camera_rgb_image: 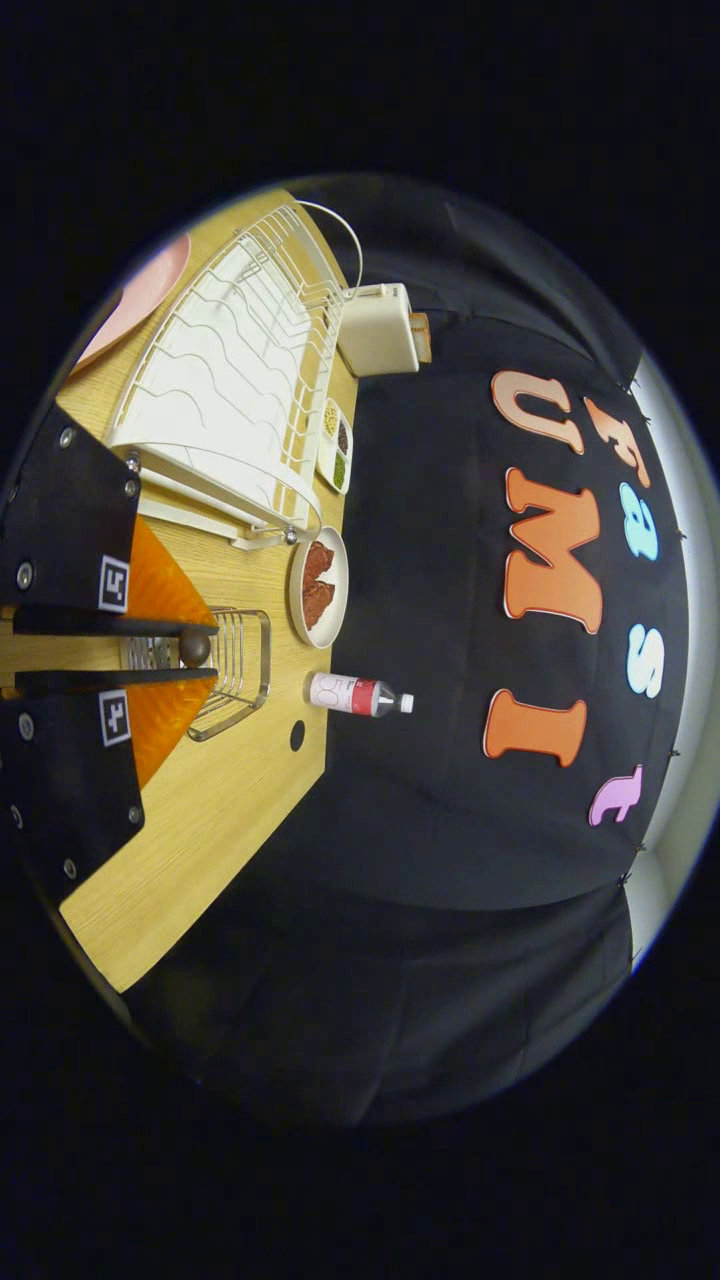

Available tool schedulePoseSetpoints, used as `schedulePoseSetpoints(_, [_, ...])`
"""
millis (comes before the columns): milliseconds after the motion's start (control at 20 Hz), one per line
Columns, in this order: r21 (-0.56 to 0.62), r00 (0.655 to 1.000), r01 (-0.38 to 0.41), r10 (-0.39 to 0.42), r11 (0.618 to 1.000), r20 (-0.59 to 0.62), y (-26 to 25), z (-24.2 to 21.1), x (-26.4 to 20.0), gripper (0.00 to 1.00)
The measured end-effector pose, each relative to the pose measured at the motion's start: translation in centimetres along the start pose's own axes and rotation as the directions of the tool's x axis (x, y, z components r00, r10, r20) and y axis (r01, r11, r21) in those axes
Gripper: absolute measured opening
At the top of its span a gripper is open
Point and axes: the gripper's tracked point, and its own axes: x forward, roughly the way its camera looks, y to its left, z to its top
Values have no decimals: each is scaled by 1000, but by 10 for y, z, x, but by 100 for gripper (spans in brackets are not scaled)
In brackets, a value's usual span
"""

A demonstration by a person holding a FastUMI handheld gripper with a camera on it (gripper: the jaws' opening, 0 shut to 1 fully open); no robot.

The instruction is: Take the plate from the dish rack, then take the spoon from the basket and place it into the plate.

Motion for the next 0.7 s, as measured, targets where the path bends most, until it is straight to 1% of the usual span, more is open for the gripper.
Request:
schedulePoseSetpoints(150, [21, 1000, -20, 19, 1000, 18, -1, 7, 0, 11])
schedulePoseSetpoints(300, [17, 1000, -2, 1, 1000, 30, -7, 20, 3, 9])
schedulePoseSetpoints(500, [-16, 997, 35, -34, 999, 69, -14, 52, -5, 9])
schedulePoseSetpoints(700, [-24, 988, 47, -43, 999, 151, -18, 94, -29, 9])
